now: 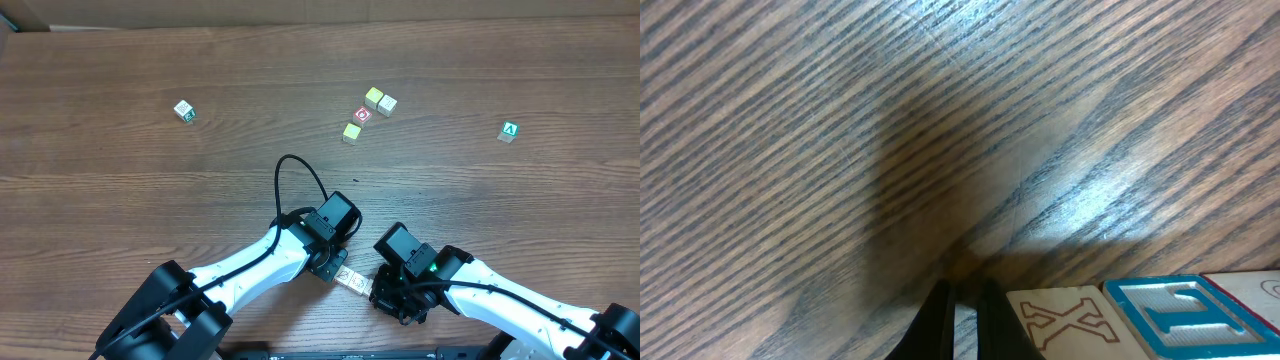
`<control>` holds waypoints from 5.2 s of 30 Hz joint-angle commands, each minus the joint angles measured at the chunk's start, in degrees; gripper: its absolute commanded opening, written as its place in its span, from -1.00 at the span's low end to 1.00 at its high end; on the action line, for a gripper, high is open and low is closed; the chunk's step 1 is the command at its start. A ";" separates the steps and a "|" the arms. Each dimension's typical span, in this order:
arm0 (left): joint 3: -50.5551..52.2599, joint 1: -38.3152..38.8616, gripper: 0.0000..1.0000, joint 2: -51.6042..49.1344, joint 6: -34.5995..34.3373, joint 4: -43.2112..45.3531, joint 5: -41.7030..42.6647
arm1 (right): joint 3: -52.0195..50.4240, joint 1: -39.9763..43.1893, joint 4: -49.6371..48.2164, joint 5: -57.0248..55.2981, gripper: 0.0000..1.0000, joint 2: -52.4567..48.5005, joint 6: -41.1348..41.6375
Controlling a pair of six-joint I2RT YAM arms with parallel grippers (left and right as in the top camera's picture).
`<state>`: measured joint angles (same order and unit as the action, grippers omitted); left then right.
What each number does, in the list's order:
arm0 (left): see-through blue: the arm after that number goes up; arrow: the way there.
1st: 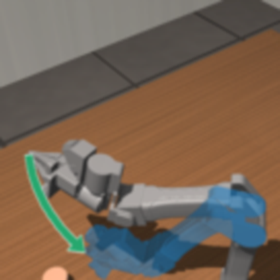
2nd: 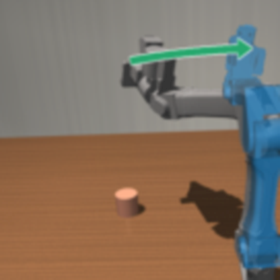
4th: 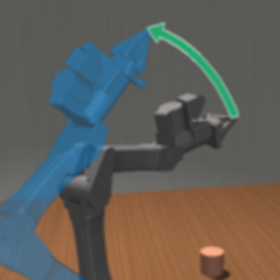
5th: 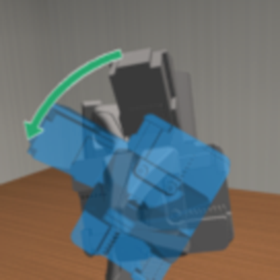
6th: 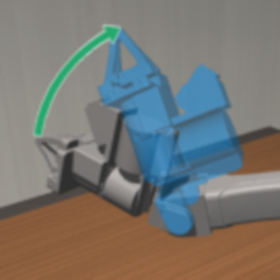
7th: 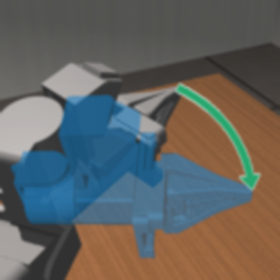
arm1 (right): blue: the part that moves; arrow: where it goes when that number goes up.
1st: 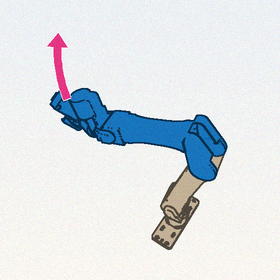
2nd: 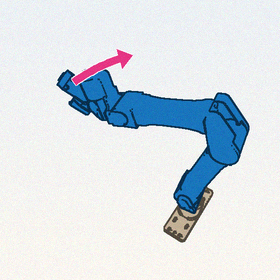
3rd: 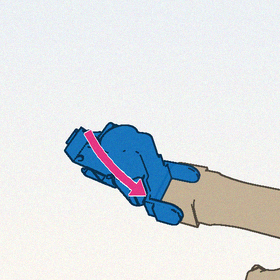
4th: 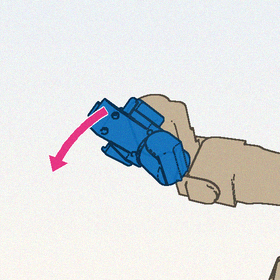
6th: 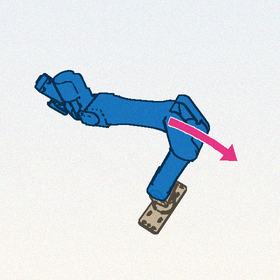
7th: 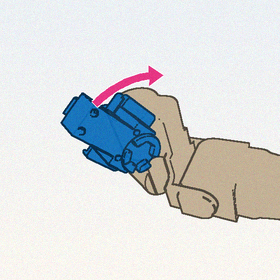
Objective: Flip 4 blocks
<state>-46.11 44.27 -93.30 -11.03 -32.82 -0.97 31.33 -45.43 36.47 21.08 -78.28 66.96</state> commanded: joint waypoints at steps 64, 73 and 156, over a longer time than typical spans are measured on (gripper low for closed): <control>1.99 0.35 -0.92 -2.97 7.26 3.54 -2.27 | 0.94 -2.14 -1.75 2.01 -0.92 -0.28 0.85; 1.99 0.33 -0.92 -2.97 7.72 4.90 -2.47 | 0.94 -2.14 -1.73 2.21 -0.92 -0.28 0.83; 2.01 0.35 -0.92 -2.97 10.84 9.31 -1.75 | 0.94 -5.62 -4.96 3.69 -0.92 -0.28 5.33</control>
<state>-45.67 44.27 -94.30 -1.28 -23.51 -4.51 31.33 -50.76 31.99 24.67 -78.30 71.99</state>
